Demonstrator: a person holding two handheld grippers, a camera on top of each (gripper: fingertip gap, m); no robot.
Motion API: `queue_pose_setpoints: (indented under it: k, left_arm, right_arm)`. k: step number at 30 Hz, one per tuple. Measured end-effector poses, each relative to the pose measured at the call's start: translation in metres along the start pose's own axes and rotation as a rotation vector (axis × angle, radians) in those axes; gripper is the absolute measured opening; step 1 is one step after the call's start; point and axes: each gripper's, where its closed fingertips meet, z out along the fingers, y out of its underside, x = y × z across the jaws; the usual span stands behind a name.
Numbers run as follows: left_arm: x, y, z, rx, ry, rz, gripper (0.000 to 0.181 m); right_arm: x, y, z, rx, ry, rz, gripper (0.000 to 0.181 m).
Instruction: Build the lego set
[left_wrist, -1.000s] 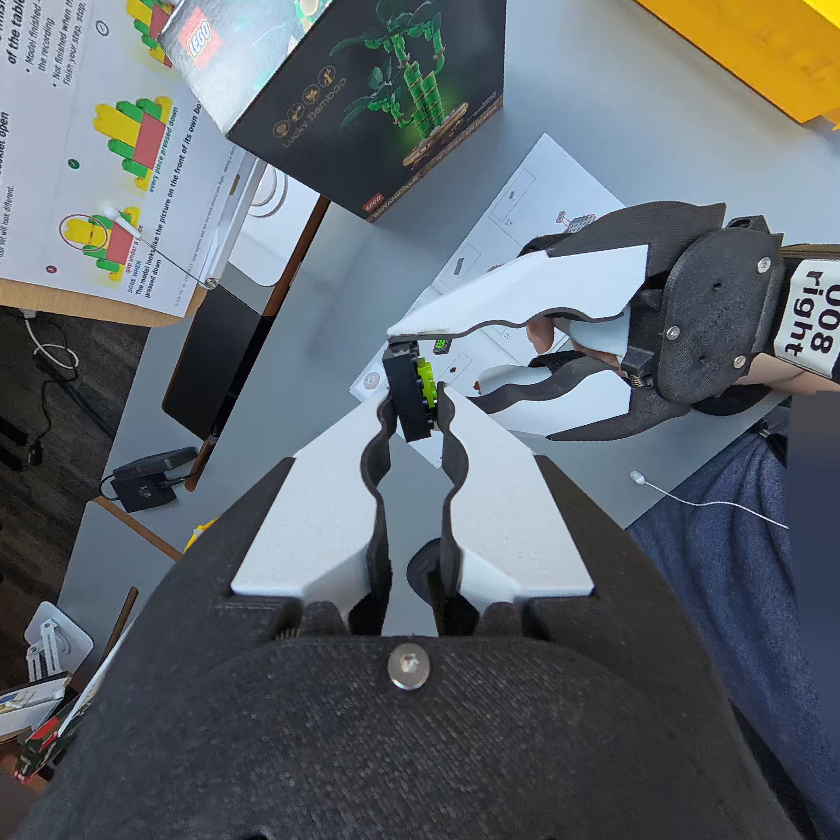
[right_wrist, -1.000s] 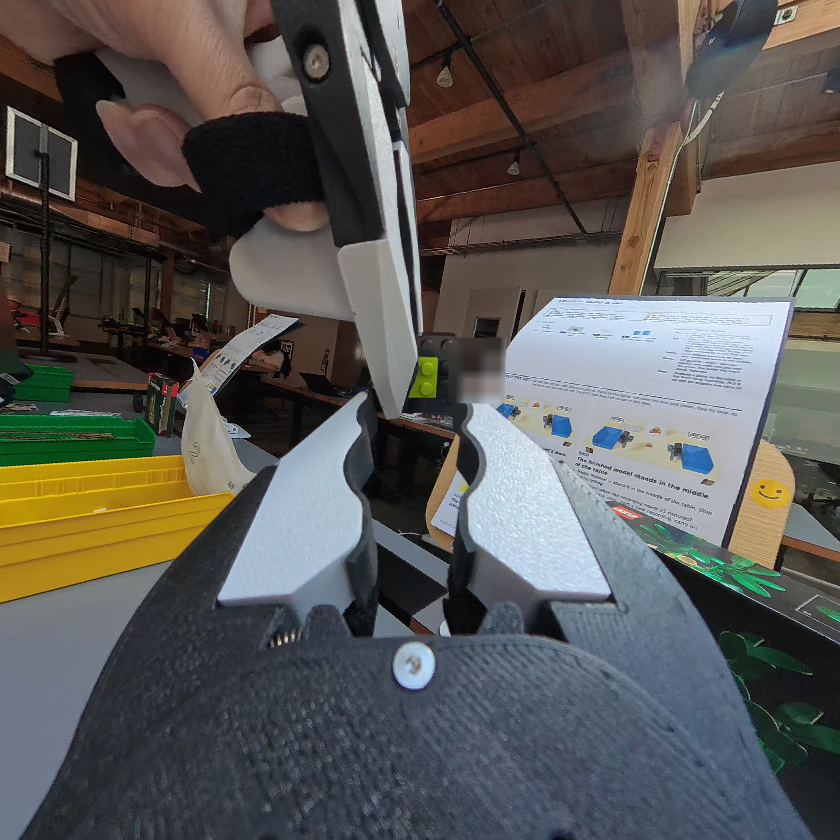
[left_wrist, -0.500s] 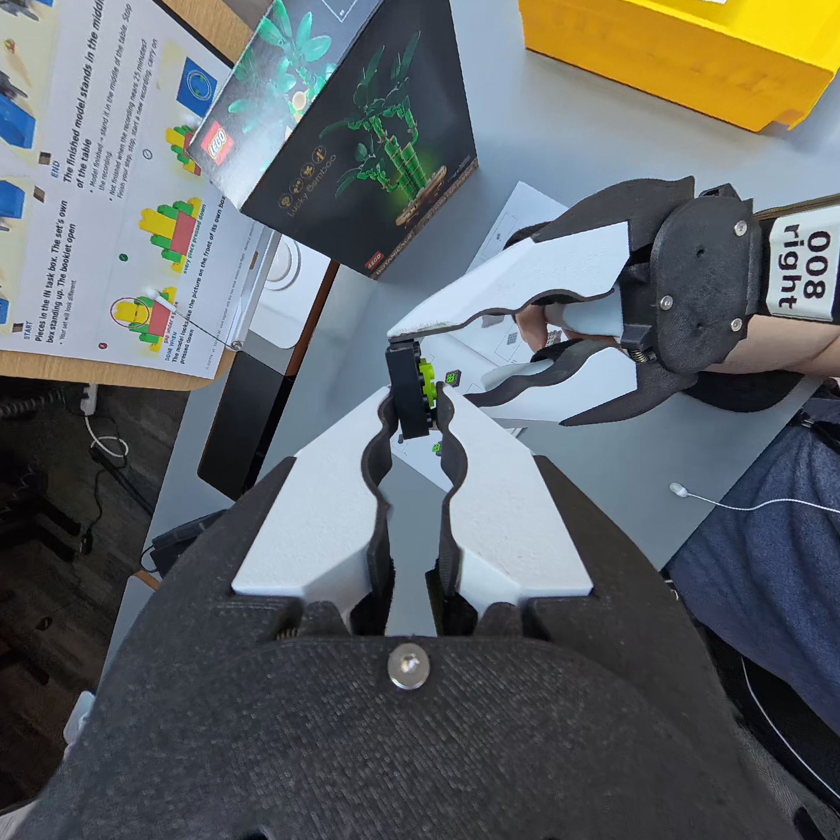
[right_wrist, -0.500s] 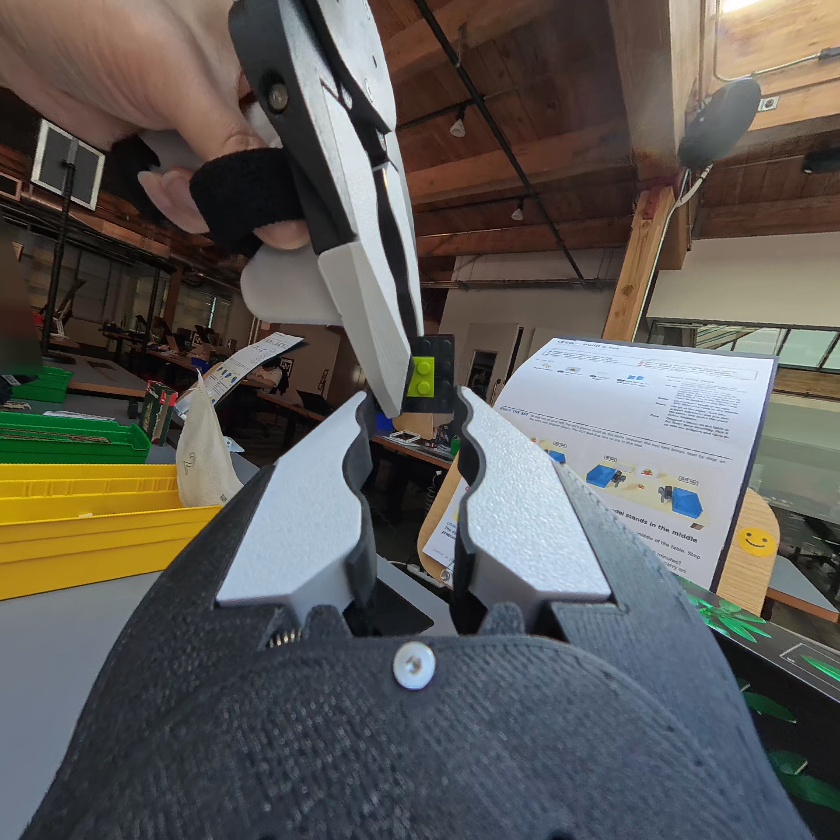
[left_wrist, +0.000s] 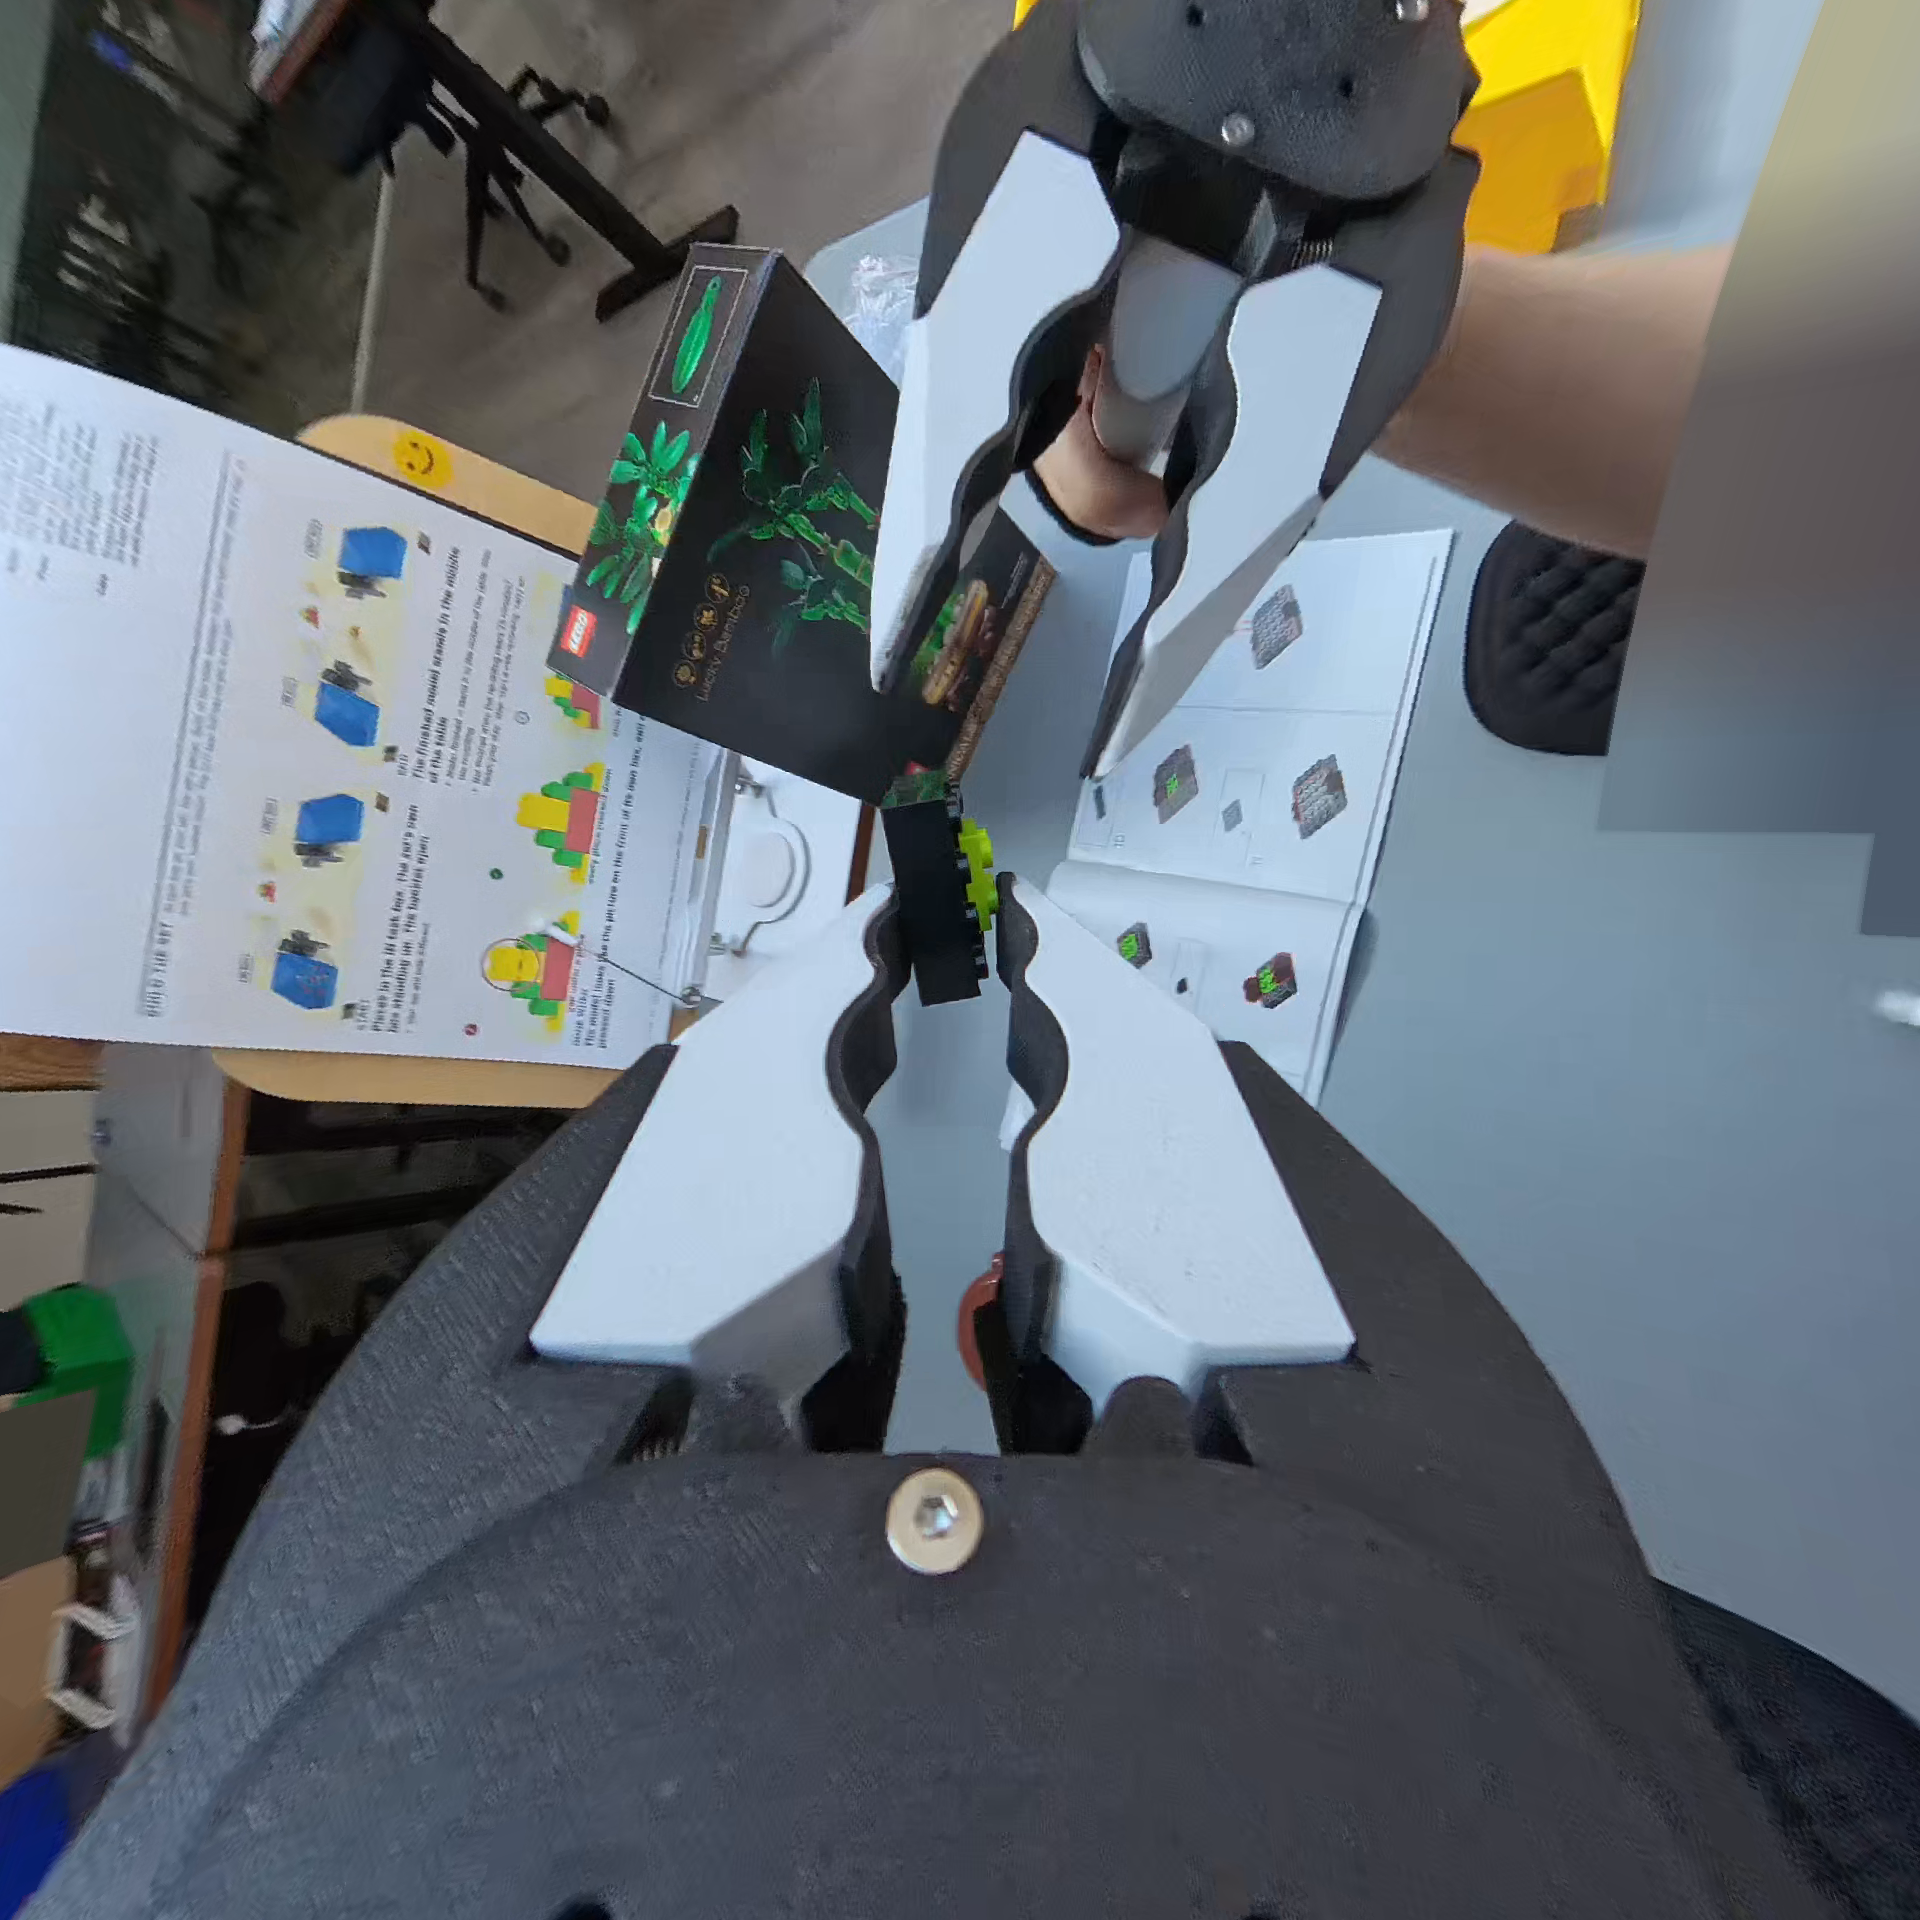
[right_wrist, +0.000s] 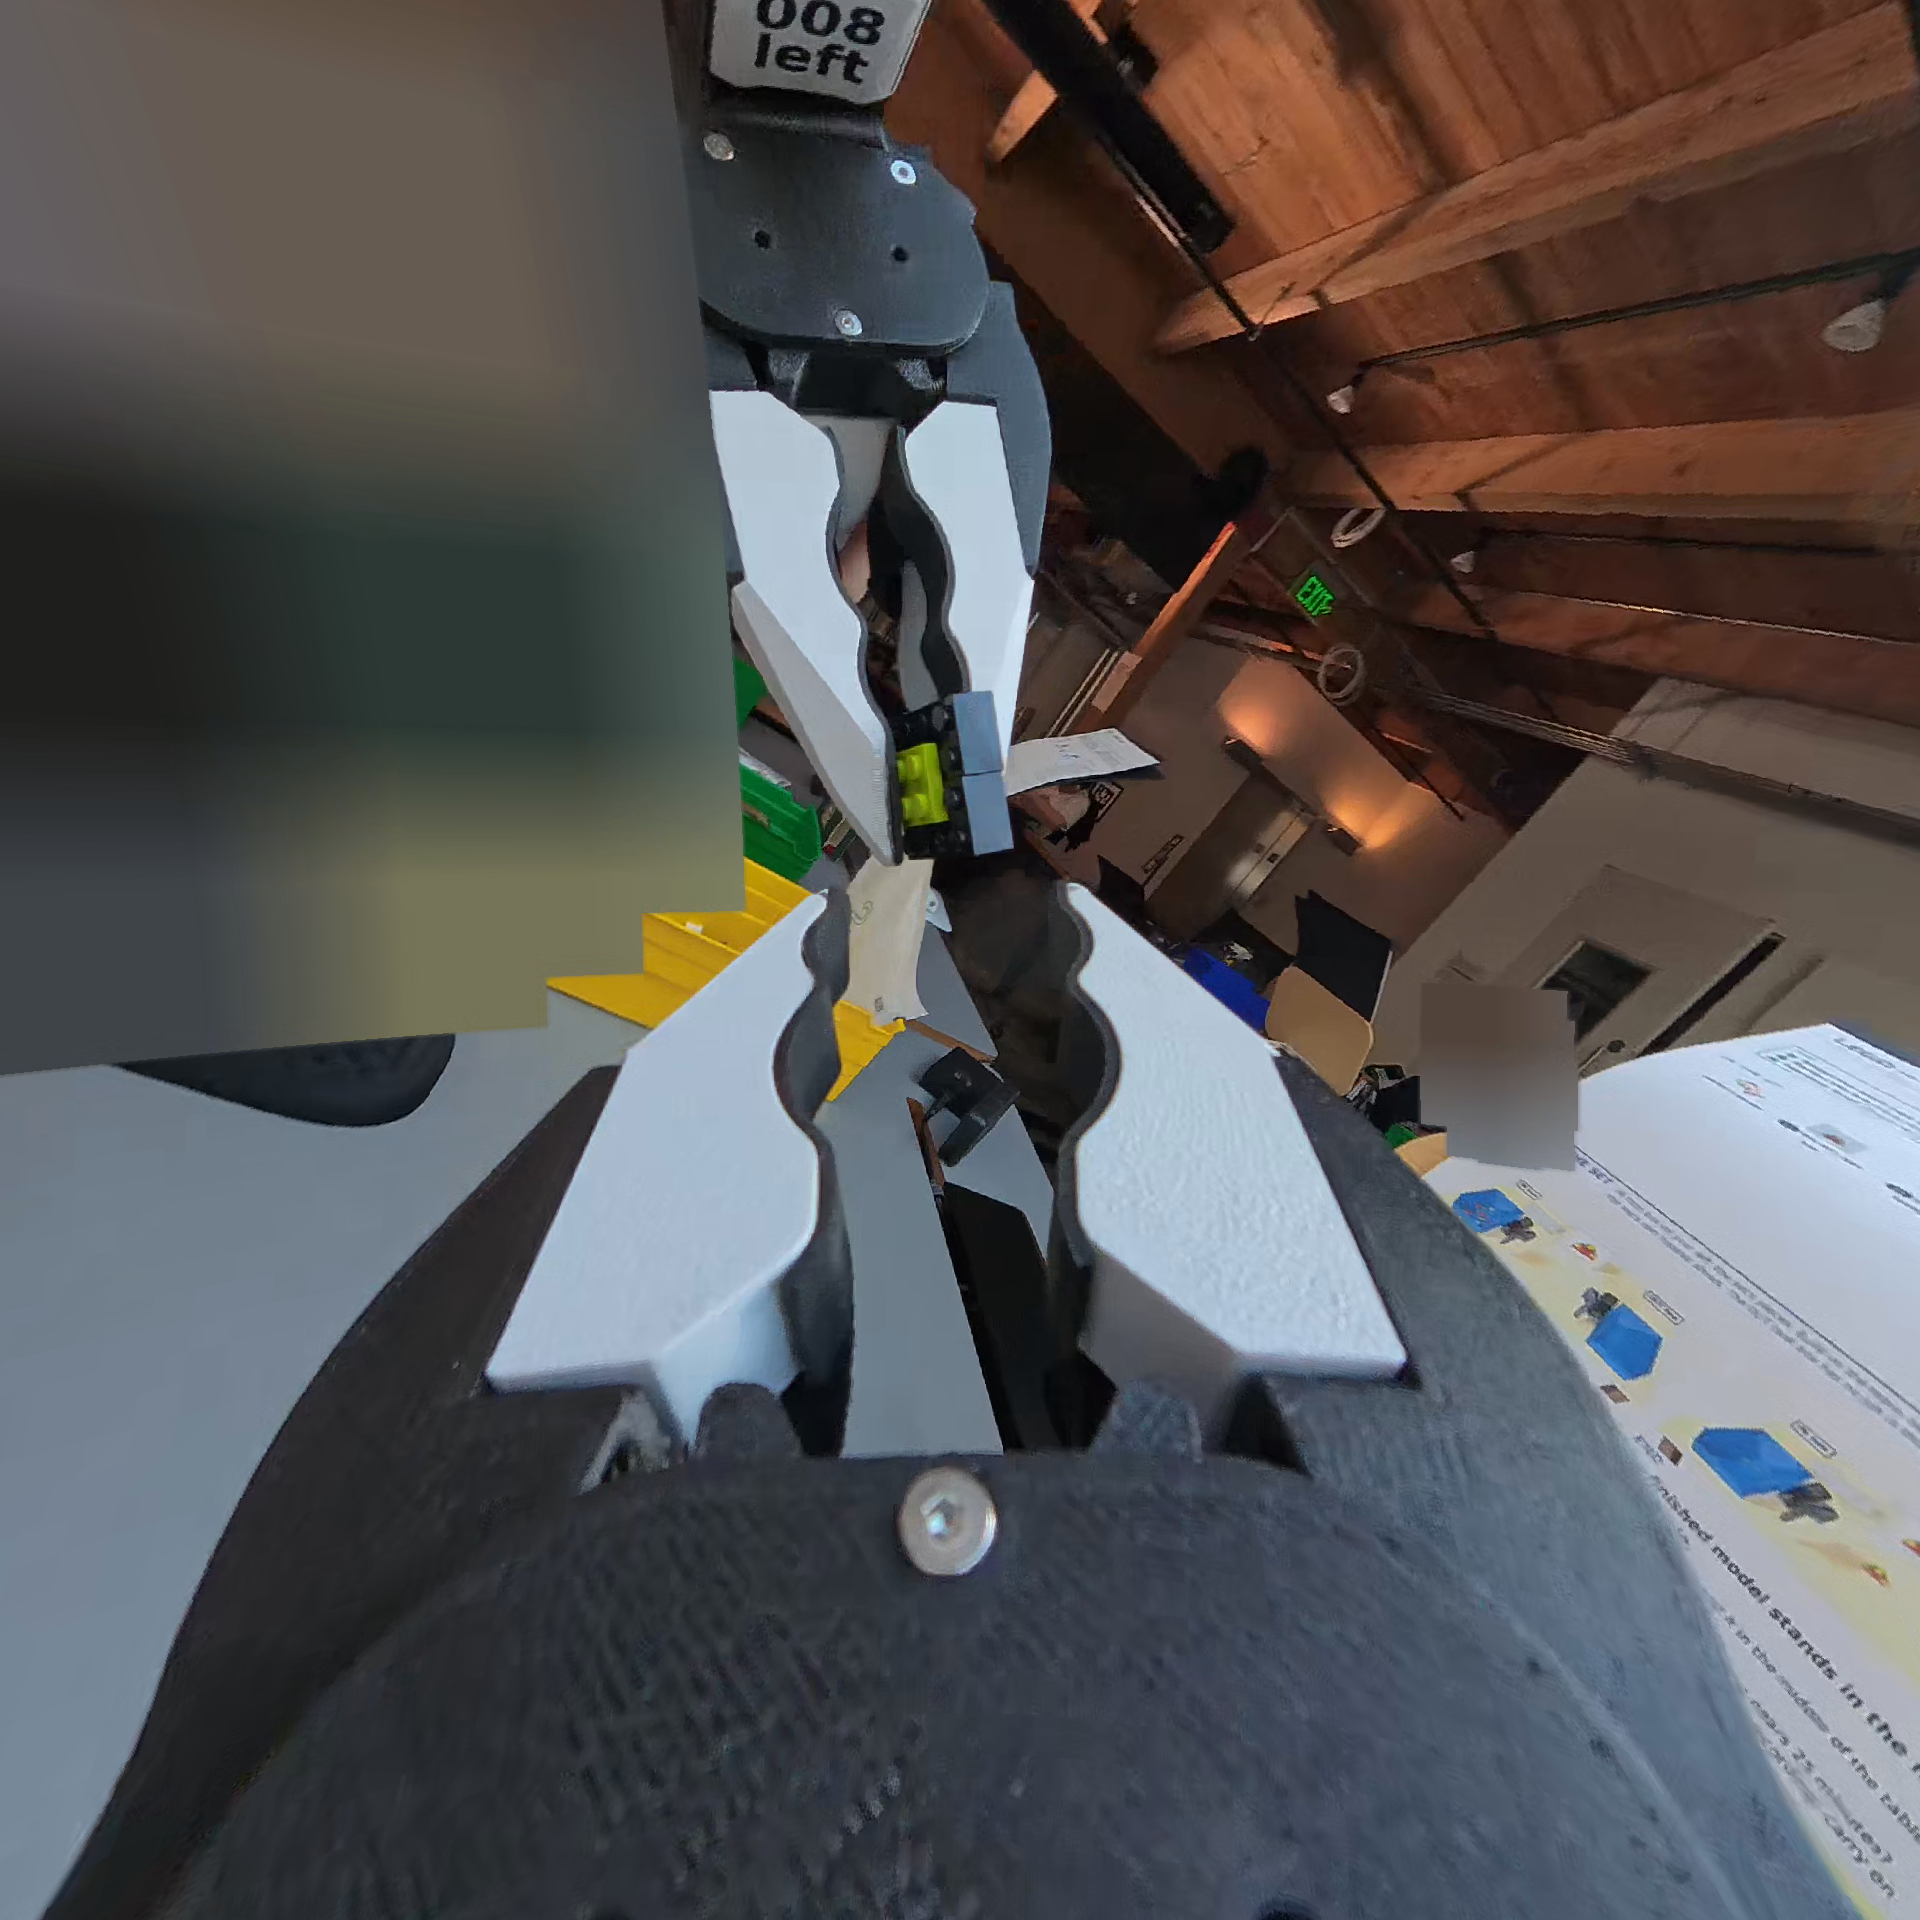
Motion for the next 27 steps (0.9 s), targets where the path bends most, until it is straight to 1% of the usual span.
queue_pose_setpoints:
  k: [1, 4, 6, 7, 10, 11, 13, 15, 23, 24, 25, 27]
  left_arm:
    - [0.005, 0.003, 0.000, 0.015, -0.041, 0.064, 0.013]
    - [0.025, 0.010, 0.001, 0.066, -0.106, 0.214, 0.014]
    - [0.039, 0.014, 0.003, 0.090, -0.104, 0.258, 0.014]
    - [0.044, 0.015, 0.004, 0.105, -0.108, 0.281, 0.014]
    - [0.056, 0.017, 0.002, 0.132, -0.106, 0.325, 0.014]
    - [0.060, 0.017, 0.002, 0.143, -0.101, 0.341, 0.014]
    - [0.063, 0.017, 0.001, 0.145, -0.104, 0.366, 0.013]
    - [0.065, 0.017, -0.001, 0.153, -0.102, 0.382, 0.013]
    - [0.070, 0.015, -0.006, 0.186, -0.076, 0.377, 0.013]
    - [0.071, 0.015, -0.006, 0.189, -0.069, 0.374, 0.013]
    - [0.072, 0.015, -0.006, 0.188, -0.067, 0.373, 0.013]
    - [0.074, 0.015, -0.005, 0.191, -0.058, 0.374, 0.013]
  right_arm:
    - [-0.010, -0.001, 0.001, -0.015, -0.040, -0.035, 0.038]
    - [-0.035, -0.002, 0.007, -0.056, -0.119, -0.150, 0.035]
    - [-0.044, -0.007, 0.011, -0.045, -0.132, -0.205, 0.028]
    - [-0.047, -0.009, 0.013, -0.044, -0.137, -0.216, 0.028]
    - [-0.064, -0.004, 0.015, -0.082, -0.220, -0.234, 0.024]
    - [-0.066, -0.002, 0.016, -0.095, -0.227, -0.245, 0.024]
    - [-0.068, -0.002, 0.017, -0.093, -0.225, -0.272, 0.017]
    - [-0.073, -0.004, 0.017, -0.077, -0.240, -0.285, 0.014]
    - [-0.077, -0.014, 0.018, -0.027, -0.239, -0.301, 0.018]
    - [-0.078, -0.017, 0.017, -0.010, -0.247, -0.291, 0.016]
    - [-0.079, -0.019, 0.016, -0.002, -0.252, -0.282, 0.011]
    - [-0.080, -0.017, 0.015, -0.012, -0.266, -0.273, 0.011]
